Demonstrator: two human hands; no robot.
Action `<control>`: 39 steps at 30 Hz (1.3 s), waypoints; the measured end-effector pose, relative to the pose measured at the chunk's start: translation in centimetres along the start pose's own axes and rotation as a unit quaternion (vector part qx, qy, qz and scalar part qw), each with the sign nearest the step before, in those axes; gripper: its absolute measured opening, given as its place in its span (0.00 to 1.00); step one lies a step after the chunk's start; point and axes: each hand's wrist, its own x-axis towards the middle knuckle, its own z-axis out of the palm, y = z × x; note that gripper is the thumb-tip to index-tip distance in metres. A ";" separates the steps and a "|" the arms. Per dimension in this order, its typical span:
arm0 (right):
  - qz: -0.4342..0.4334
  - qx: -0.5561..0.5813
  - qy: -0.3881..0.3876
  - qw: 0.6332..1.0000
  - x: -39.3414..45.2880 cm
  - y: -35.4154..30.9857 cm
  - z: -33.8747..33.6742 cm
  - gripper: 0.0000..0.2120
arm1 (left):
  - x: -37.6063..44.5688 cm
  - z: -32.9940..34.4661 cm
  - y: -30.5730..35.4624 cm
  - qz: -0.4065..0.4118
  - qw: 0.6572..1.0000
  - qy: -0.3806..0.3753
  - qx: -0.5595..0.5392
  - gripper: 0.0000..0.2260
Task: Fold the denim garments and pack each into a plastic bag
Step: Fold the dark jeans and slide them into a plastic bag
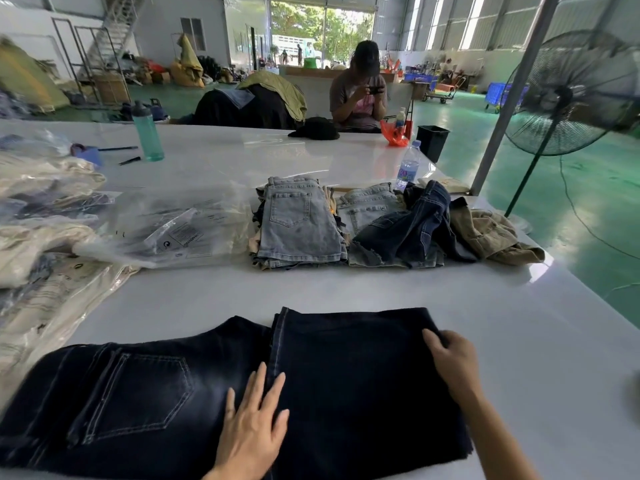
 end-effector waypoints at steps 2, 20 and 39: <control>-0.023 -0.045 0.057 0.997 0.6 1.2 -3.1 0.13 | -0.3 0.4 2.2 0.055 0.998 -0.007 0.027 0.27; 0.017 -0.130 -0.165 0.978 10.3 4.9 -5.8 0.10 | 0.3 3.2 6.1 0.142 0.986 0.085 0.029 0.36; -0.222 -0.308 -0.256 0.889 -7.0 -2.1 9.3 0.25 | 0.2 2.8 7.0 0.170 0.978 0.117 0.017 0.32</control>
